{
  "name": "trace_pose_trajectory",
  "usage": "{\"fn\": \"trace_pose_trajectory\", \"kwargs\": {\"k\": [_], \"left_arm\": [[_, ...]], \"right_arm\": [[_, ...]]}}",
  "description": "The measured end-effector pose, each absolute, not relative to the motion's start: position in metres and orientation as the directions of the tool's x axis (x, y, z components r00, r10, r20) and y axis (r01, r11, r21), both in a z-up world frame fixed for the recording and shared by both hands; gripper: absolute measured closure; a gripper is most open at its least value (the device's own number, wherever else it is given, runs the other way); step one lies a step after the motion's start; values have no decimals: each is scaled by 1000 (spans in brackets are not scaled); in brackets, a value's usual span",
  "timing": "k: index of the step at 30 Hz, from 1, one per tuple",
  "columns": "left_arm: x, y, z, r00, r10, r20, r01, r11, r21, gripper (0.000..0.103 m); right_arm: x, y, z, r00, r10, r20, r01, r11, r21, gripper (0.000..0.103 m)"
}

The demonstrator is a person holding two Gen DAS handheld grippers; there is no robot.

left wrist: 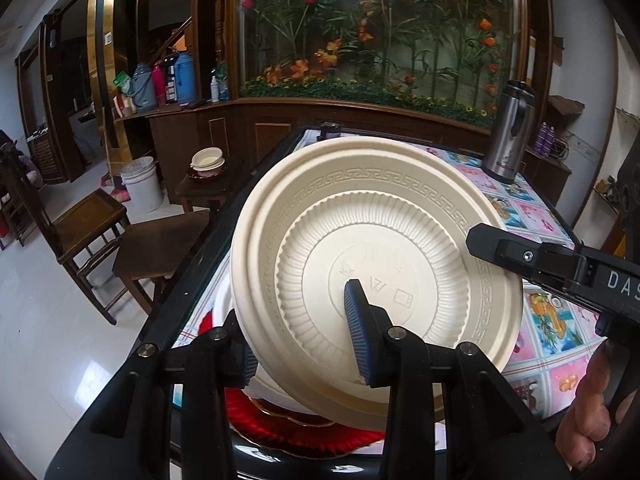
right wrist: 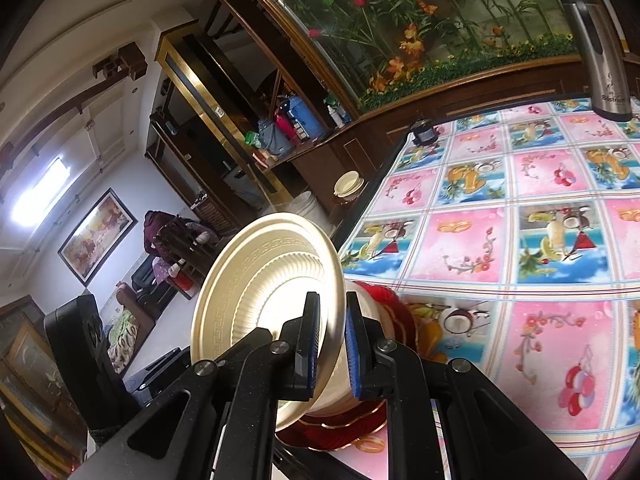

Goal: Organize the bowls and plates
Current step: 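Carry the beige bowl with the right gripper over the plate stack, then lower the beige bowl onto the white bowl and open the right gripper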

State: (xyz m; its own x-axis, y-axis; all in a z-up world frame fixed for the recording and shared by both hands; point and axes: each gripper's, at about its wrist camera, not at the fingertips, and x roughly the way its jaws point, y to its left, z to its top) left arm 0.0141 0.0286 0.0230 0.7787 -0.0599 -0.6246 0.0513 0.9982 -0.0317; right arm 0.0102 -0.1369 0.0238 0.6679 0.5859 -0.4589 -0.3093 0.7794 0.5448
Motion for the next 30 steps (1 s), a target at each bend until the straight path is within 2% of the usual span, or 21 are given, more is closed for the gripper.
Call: {"fn": "trace_pose_trajectory", "kwargs": {"k": [14, 27, 30], "left_arm": [[31, 51, 1, 731, -15, -682, -14, 999, -37, 67], [39, 47, -8, 704, -15, -710, -12, 999, -33, 66], [39, 48, -9, 700, -18, -714, -12, 999, -38, 64]], "right_arm": [[26, -105, -1, 631, 576, -519, -301, 799, 520, 85], [28, -103, -20, 614, 567, -549, -277, 807, 522, 85], [25, -101, -20, 621, 555, -553, -285, 817, 501, 80]]}}
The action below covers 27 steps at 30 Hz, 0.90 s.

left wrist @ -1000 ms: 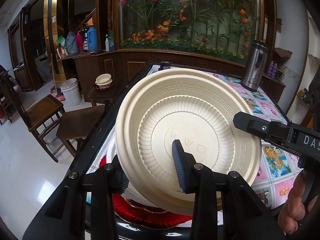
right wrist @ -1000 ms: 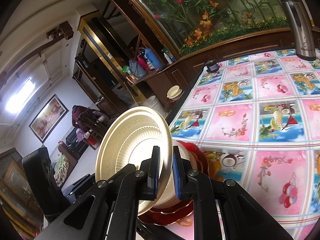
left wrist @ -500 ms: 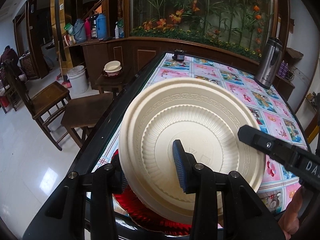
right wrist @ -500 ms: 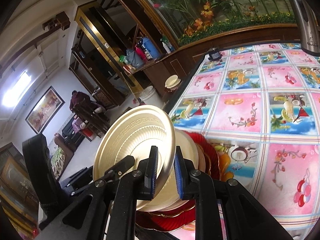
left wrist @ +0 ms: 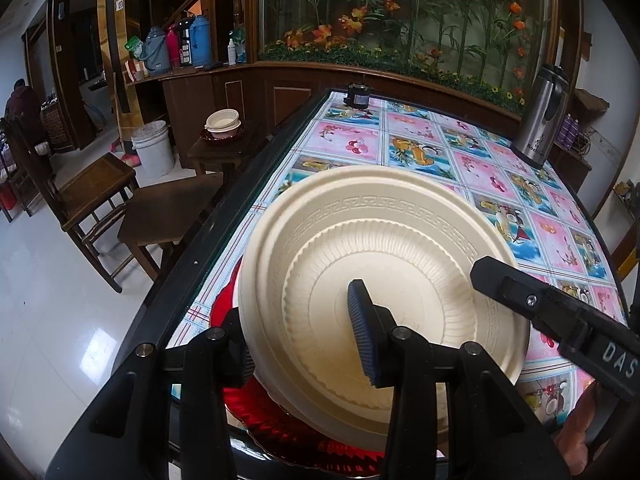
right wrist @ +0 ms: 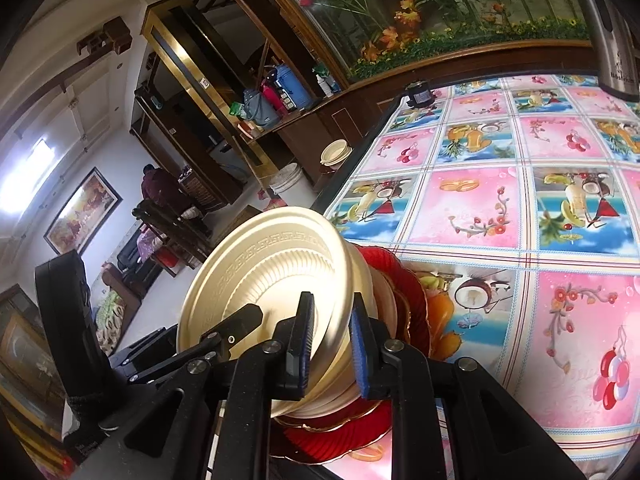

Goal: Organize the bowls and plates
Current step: 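Lower the beige bowl onto the white bowl and open the right gripper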

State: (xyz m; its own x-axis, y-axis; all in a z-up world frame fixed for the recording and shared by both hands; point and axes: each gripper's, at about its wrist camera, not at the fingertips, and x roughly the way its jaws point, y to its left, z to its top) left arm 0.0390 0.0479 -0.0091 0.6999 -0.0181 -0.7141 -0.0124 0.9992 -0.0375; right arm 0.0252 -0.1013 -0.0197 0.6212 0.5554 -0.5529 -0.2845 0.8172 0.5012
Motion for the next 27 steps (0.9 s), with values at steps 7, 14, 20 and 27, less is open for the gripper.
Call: {"fn": "trace_pose_trajectory", "kwargs": {"k": [7, 14, 20, 27], "left_arm": [[30, 44, -3, 729, 2, -684, -14, 1000, -12, 42], [16, 46, 12, 773, 39, -633, -45, 999, 7, 27], [4, 43, 23, 808, 79, -584, -65, 997, 44, 21], [-5, 43, 27, 818, 109, -565, -84, 994, 69, 21]], "right_arm": [[12, -93, -13, 671, 502, -546, -312, 859, 406, 65], [1, -103, -2, 719, 486, -498, -318, 866, 386, 56], [-9, -112, 4, 736, 491, -466, -325, 860, 393, 54], [-24, -113, 12, 744, 504, -438, -349, 853, 387, 53]]}}
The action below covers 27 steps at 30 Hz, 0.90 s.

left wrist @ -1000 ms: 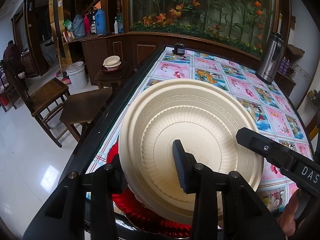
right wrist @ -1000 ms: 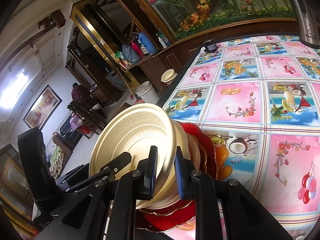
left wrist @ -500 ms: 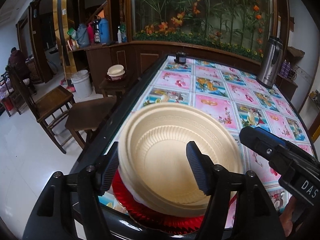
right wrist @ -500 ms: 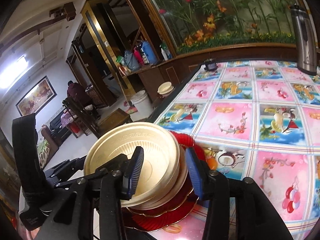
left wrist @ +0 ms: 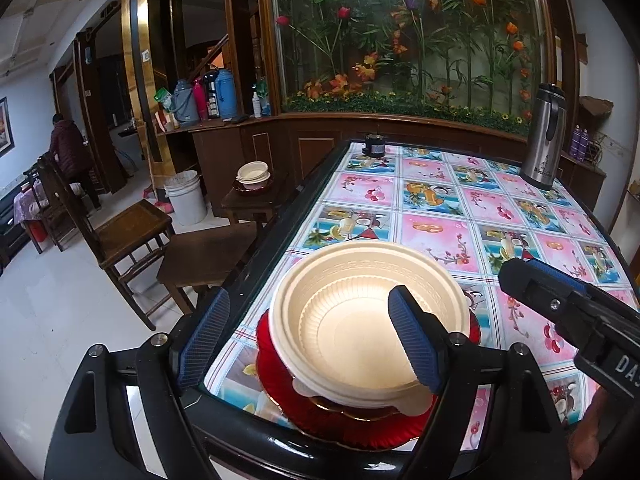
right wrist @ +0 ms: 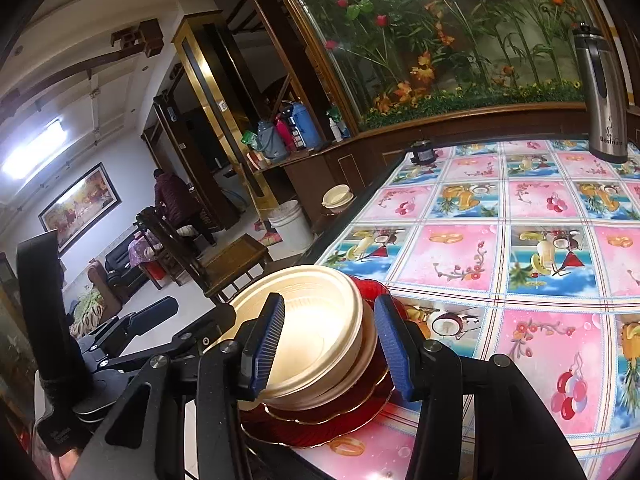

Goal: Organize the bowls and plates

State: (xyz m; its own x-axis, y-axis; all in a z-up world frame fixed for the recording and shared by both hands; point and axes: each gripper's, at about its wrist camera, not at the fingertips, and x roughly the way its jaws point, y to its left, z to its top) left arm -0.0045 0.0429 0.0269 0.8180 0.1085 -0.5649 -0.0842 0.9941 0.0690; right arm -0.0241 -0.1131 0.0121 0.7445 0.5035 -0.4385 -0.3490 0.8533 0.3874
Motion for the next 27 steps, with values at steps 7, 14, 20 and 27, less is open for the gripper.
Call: {"fn": "trace_pose_trajectory", "kwargs": {"k": [7, 14, 20, 27], "left_arm": [[-17, 46, 33, 836, 149, -528, -125, 989, 82, 19], [-24, 49, 36, 843, 182, -506, -162, 983, 84, 15], [-26, 51, 32, 845, 173, -506, -155, 985, 78, 15], [-37, 56, 29, 860, 172, -481, -155, 985, 76, 15]], "right_arm": [[-42, -108, 19, 752, 517, -408, -383, 848, 367, 53], [-58, -106, 22, 760, 525, -383, -406, 844, 350, 52], [-66, -104, 20, 758, 530, -381, -420, 843, 337, 52], [-73, -98, 22, 755, 539, -372, -441, 839, 319, 52]]}}
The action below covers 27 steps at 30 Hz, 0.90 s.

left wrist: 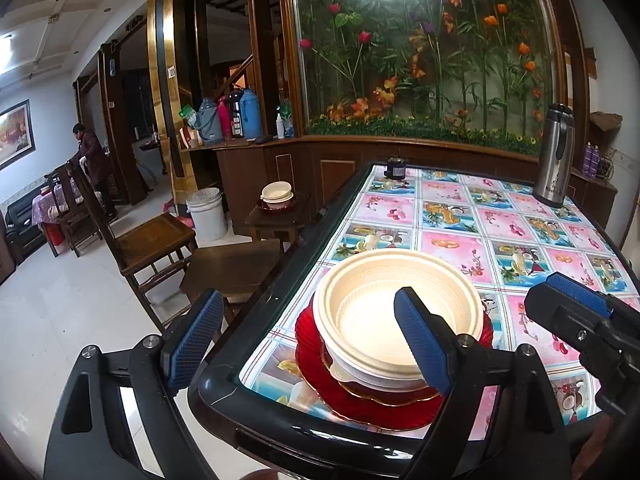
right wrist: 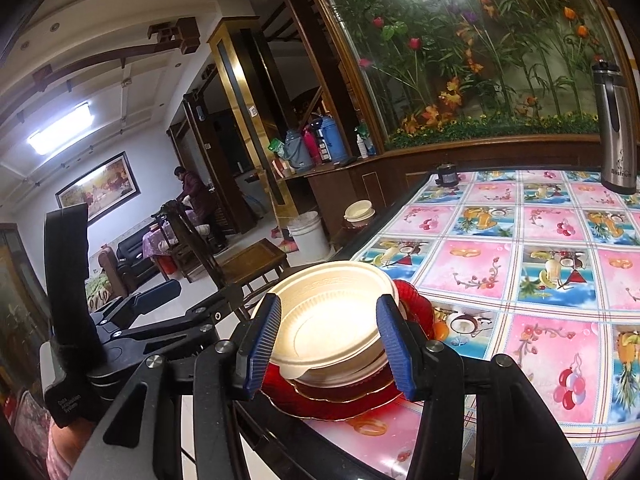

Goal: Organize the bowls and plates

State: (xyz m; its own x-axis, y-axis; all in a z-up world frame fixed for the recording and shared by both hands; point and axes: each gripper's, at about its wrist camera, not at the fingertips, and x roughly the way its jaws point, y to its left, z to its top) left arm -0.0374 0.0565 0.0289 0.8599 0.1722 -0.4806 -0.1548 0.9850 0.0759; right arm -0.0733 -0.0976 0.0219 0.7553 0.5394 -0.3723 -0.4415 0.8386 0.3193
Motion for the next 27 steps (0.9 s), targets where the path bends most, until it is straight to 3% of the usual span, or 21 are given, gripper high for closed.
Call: {"fn": "trace_pose_trajectory", "kwargs": {"k": [13, 27], "left_arm": [[-45, 68, 21, 836, 229, -499, -223, 972, 72, 15], [-59, 50, 16, 824, 222, -521, -185, 975, 121, 15]], "right_arm": [[-83, -84, 22, 742, 562, -365, -483, 826, 290, 51], [-92, -84, 18, 746, 558, -362, -480, 829, 288, 45]]}}
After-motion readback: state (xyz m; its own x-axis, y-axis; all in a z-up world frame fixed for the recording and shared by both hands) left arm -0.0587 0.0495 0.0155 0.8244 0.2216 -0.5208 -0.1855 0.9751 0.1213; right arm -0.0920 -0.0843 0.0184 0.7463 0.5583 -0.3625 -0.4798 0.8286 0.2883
